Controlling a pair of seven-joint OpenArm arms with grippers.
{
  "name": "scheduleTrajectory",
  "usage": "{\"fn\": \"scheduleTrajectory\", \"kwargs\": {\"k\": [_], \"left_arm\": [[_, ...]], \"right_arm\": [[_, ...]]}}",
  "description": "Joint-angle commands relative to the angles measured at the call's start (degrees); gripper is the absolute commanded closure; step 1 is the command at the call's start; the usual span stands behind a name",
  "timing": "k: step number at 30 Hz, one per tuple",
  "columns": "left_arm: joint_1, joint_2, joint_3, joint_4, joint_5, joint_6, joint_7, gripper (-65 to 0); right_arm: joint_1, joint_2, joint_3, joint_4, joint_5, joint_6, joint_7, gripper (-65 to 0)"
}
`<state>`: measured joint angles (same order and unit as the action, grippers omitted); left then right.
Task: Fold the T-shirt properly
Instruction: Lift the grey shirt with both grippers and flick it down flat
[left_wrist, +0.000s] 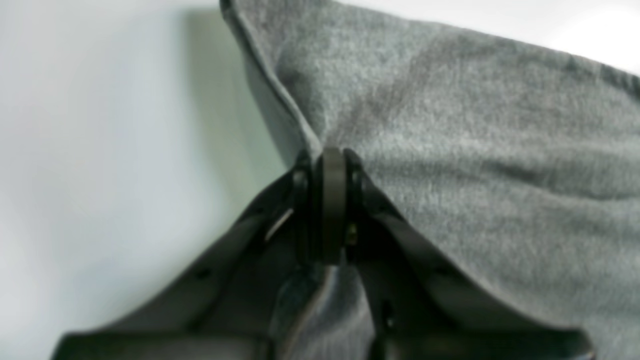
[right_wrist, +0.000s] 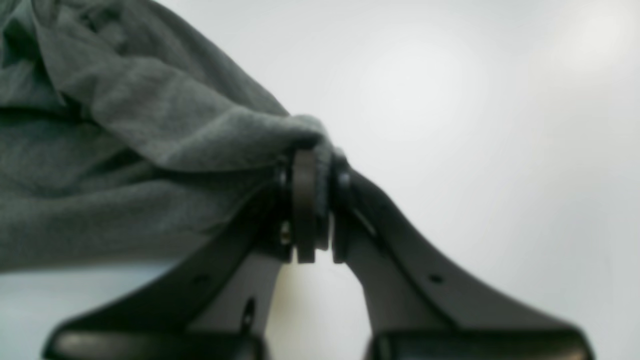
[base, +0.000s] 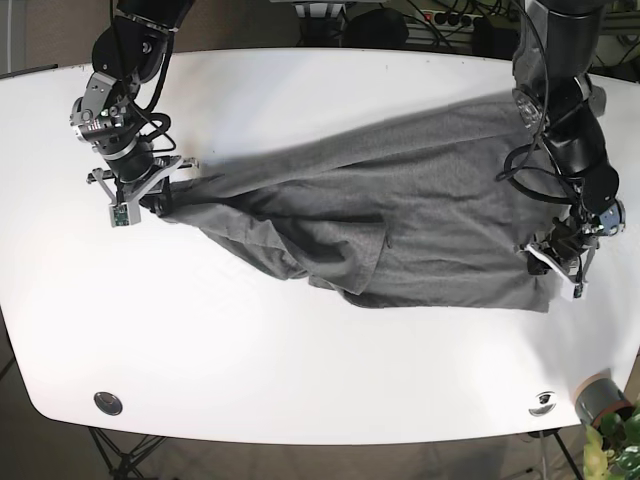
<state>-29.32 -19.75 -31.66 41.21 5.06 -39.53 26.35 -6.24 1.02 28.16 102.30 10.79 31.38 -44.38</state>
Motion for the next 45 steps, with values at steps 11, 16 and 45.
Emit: {"fn": "scheduleTrajectory", "kwargs": {"k": [11,16,45], "left_arm": [[-5.4,4.4,1.6,31.9,-1.5,-0.5,15.8,0.0],[-9.6,4.5,2.5,37.3,-1.5,-0.5,19.8,0.0],[-36.8,1.8,6.5,41.6,-1.5,0.9,24.2,0.0]], "right_arm": [[18.0,6.9,-0.1,-1.9,0.9,-0.39,-4.6,-2.2],[28.1,10.9,-0.2,-6.8,0.9,-0.39,-6.3,-2.2],[73.2,24.7,-18.0,-21.7,1.5,0.05,-12.1,-2.2]]}}
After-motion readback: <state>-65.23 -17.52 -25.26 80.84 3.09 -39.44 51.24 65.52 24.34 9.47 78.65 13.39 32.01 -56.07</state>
